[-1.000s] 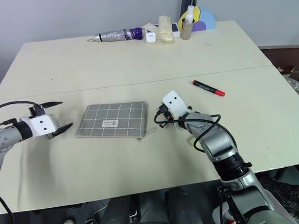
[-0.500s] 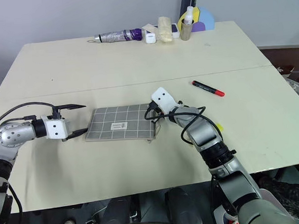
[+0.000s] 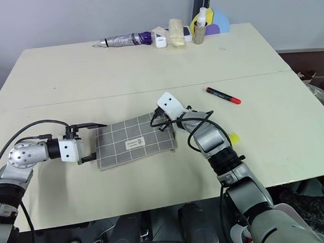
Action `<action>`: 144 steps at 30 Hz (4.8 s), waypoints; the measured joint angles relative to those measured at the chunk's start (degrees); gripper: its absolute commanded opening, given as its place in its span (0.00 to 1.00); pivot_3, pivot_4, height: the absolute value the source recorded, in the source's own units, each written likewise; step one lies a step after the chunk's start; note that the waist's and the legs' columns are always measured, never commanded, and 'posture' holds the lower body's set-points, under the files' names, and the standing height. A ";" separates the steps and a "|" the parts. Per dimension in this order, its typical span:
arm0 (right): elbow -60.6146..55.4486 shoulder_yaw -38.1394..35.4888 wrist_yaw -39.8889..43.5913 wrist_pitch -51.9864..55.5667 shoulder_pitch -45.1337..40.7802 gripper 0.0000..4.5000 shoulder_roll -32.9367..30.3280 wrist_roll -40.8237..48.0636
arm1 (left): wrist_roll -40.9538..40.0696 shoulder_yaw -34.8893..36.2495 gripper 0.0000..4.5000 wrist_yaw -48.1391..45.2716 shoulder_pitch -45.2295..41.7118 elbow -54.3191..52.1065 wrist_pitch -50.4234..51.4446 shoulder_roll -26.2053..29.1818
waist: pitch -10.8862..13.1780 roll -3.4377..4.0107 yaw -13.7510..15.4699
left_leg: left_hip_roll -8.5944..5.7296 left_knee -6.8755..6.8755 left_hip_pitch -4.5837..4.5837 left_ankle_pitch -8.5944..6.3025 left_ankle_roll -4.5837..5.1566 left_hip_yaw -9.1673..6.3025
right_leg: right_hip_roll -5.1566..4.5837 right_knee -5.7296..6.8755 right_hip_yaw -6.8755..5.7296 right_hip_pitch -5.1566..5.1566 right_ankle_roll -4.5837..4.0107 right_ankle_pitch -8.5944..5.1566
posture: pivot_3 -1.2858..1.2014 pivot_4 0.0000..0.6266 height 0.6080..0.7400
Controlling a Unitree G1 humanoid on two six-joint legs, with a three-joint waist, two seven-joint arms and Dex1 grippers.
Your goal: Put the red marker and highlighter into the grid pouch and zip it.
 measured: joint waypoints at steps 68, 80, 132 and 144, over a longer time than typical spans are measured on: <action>-22.50 0.72 7.65 10.83 6.17 0.00 -13.49 -1.92 | -13.40 -1.56 0.01 -1.20 5.56 -12.07 14.40 -0.34 | -0.38 0.01 0.34 | 0.00 0.02 -0.42 -0.01 0.02 -0.07 | 0.01 -0.06 -0.03 -0.35 -0.03 0.01 | 0.52 0.24 1.00; -25.99 -15.99 9.55 10.41 6.28 0.89 -19.43 5.31 | -26.08 4.99 0.00 15.65 6.60 -37.35 57.16 -10.19 | -0.32 0.05 0.22 | 0.00 0.04 -0.51 0.00 0.01 -0.14 | 0.10 -0.06 -0.01 -0.38 -0.01 0.02 | 0.52 0.24 1.00; -36.79 5.71 6.80 18.86 2.36 0.02 -9.60 10.84 | -1.47 -1.82 0.00 28.48 3.32 -33.43 53.14 -32.99 | -0.34 0.02 0.55 | -0.03 0.16 -0.46 0.02 -0.02 -0.20 | 0.08 -0.07 -0.03 -0.26 0.03 0.05 | 0.52 0.24 1.00; -39.17 5.14 11.96 22.70 0.83 0.02 -15.46 13.35 | 4.80 -5.98 0.00 27.94 -4.73 -18.76 44.17 -37.21 | -0.34 0.01 0.89 | -0.05 0.17 -0.62 0.01 0.00 -0.21 | 0.07 -0.11 -0.04 -0.35 0.04 0.05 | 0.52 0.24 1.00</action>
